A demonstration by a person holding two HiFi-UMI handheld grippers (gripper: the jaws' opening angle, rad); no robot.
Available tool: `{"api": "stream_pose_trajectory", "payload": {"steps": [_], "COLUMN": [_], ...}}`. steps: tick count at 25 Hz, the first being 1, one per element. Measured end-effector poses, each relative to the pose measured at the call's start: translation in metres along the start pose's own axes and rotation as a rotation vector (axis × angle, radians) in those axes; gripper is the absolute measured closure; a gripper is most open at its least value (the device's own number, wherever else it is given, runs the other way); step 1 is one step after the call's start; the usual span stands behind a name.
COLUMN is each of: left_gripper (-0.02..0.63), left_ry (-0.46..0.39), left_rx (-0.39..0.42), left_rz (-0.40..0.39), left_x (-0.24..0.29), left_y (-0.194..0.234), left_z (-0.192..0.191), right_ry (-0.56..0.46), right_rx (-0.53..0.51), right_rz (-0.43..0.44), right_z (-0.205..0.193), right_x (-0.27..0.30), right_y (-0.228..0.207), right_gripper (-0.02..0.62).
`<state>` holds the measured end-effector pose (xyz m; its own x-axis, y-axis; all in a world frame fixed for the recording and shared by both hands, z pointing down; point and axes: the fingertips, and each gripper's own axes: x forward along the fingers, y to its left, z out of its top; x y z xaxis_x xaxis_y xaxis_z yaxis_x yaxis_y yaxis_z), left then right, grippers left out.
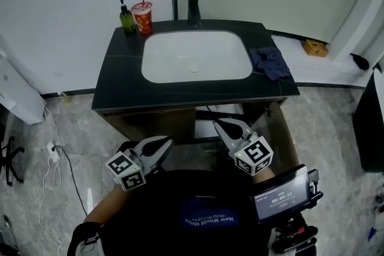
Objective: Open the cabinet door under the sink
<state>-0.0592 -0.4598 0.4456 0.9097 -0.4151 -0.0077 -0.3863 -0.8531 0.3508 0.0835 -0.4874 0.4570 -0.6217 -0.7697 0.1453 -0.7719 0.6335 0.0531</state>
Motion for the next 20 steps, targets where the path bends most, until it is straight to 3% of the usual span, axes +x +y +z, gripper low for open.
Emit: {"api": "stream_pose_trajectory", "payload": {"steps": [13, 20], "left_gripper": [0.600, 0.600], "left_ry": [-0.002, -0.023], "left_rx": [0.037, 0.052], "left_rz": [-0.025, 0.007], "left_x": [0.030, 0.033], "left_y": [0.039, 0.061], "left_z": [0.027, 0.043], "right_ry": [-0.047, -0.059], "right_rx": [0.020, -0.001], "right_rz": [0.021, 0.087], "right_z": [0.020, 0.033], "right_x": [0.031, 0.063], "right_y": [-0.024, -0.023], "right_gripper": [0.592, 0.592]}}
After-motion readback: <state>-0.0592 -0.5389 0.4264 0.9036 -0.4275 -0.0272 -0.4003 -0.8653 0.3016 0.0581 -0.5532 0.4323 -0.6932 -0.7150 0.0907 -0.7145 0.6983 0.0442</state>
